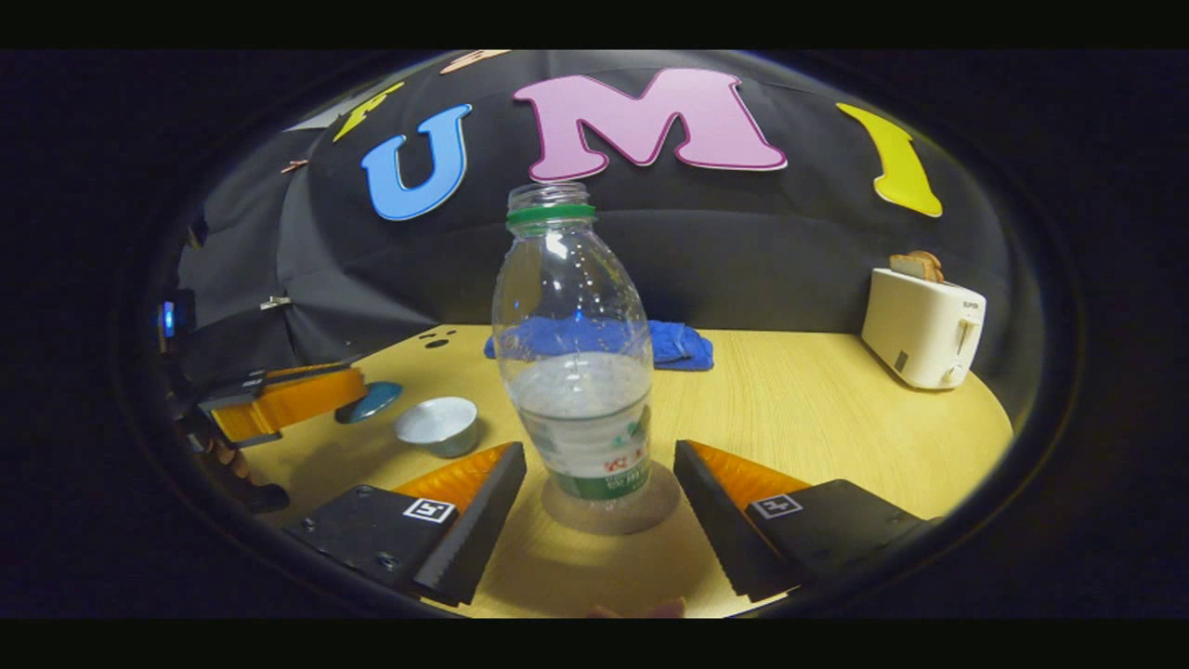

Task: Open the teacup lid with one hand, grasp the water bottle and pour water into the teacup with the other hand; after pouring, place the water bottle on the coaster and then close the teacup lid.

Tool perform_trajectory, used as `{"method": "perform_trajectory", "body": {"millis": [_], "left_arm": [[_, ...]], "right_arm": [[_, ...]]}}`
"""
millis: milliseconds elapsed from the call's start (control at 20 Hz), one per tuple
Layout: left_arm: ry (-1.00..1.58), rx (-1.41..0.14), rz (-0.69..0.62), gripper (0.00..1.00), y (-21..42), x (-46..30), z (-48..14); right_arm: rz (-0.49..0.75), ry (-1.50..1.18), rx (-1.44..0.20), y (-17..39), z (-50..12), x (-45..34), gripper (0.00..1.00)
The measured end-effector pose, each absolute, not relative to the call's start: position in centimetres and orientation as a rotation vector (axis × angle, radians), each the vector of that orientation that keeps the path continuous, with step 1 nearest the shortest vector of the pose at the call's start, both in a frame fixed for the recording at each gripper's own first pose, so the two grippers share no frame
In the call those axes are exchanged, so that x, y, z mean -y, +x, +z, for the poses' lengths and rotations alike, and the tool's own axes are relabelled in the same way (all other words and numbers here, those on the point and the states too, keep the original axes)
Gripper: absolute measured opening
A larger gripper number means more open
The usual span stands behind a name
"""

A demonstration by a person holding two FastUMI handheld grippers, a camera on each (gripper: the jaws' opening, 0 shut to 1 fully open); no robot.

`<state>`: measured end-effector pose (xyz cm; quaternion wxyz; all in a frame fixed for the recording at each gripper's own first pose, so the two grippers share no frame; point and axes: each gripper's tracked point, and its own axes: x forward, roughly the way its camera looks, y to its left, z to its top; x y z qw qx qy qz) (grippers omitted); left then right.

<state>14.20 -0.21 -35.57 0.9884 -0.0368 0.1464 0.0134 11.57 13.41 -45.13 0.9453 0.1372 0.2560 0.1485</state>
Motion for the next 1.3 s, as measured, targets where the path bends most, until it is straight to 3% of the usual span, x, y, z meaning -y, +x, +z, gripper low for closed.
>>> {"method": "perform_trajectory", "body": {"millis": [150, 200, 450, 600, 650, 750, 950, 1100, 1150, 1200, 1250, 1300], "left_arm": [[-0.068, -0.303, 0.020, 0.31, 15.6, 0.9, -36.8], [-0.070, -0.309, 0.020, 0.27, 15.9, 1.0, -37.2], [-0.070, -0.334, 0.017, 0.31, 17.0, 1.1, -38.8], [-0.061, -0.354, 0.007, 0.27, 17.2, 1.3, -39.6], [-0.063, -0.361, 0.006, 0.31, 17.1, 1.4, -39.8], [-0.064, -0.357, 0.004, 0.29, 17.3, 1.5, -39.8], [-0.041, -0.361, 0.000, 0.36, 17.4, 1.6, -40.3], [-0.015, -0.355, 0.006, 0.31, 17.6, 1.5, -40.4], [-0.009, -0.357, 0.010, 0.40, 17.5, 1.5, -40.6], [-0.006, -0.358, 0.016, 0.33, 17.6, 1.3, -40.6], [-0.008, -0.361, 0.012, 0.53, 17.5, 1.4, -40.5], [-0.012, -0.362, 0.004, 0.64, 17.4, 1.7, -40.3]], "right_arm": [[0.272, 0.315, -0.559, 8.9, -45.2, -12.5, 0.99], [0.256, 0.325, -0.565, 8.2, -45.2, -12.1, 0.99], [0.184, 0.296, -0.562, 7.2, -44.7, -9.6, 0.99], [0.170, 0.313, -0.566, 7.2, -44.7, -9.0, 0.99], [0.169, 0.319, -0.566, 7.3, -44.7, -9.1, 0.99], [0.168, 0.326, -0.563, 7.3, -44.6, -9.0, 0.99], [0.174, 0.314, -0.563, 7.3, -44.5, -9.0, 0.99], [0.174, 0.321, -0.554, 7.3, -44.2, -9.0, 0.99], [0.173, 0.322, -0.552, 7.4, -44.0, -9.0, 0.99], [0.171, 0.321, -0.548, 7.4, -43.8, -8.9, 0.99], [0.170, 0.322, -0.546, 7.5, -43.4, -8.9, 0.99], [0.169, 0.324, -0.542, 7.5, -43.0, -8.8, 0.99]]}}
